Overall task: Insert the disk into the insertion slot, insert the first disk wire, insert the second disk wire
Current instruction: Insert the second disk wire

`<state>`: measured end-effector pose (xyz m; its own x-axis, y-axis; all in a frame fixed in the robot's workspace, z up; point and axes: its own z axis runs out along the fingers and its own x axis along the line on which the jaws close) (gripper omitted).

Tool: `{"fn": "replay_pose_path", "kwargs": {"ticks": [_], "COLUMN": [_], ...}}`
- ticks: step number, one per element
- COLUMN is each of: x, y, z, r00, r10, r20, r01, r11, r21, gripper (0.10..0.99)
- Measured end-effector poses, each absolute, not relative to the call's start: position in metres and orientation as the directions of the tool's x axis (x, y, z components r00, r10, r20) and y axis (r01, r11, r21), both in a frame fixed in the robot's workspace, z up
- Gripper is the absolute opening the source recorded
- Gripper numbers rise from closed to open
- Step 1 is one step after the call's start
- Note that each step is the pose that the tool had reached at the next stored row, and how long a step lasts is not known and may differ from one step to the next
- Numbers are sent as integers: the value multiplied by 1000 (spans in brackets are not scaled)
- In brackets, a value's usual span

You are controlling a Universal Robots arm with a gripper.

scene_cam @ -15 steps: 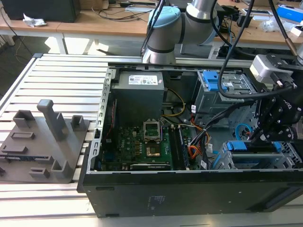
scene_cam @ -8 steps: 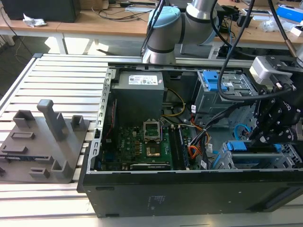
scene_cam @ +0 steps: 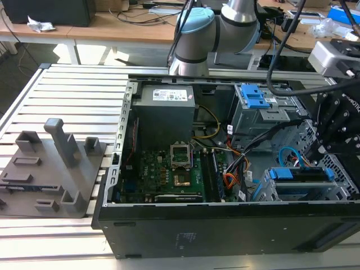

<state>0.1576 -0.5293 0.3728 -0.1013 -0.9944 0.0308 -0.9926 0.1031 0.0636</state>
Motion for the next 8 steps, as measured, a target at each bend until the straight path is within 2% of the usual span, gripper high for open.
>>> {"fn": "replay_pose_path", "kwargs": {"ticks": [2, 8], "x": [158, 158], "y": [-529, -529], "z": [384, 384], "r00": [-101, -101], "r10": [-994, -994], "r20": [31, 31], "r01": [-993, -993], "r11": [103, 103], "r21": [64, 64], "gripper": [106, 106]}}
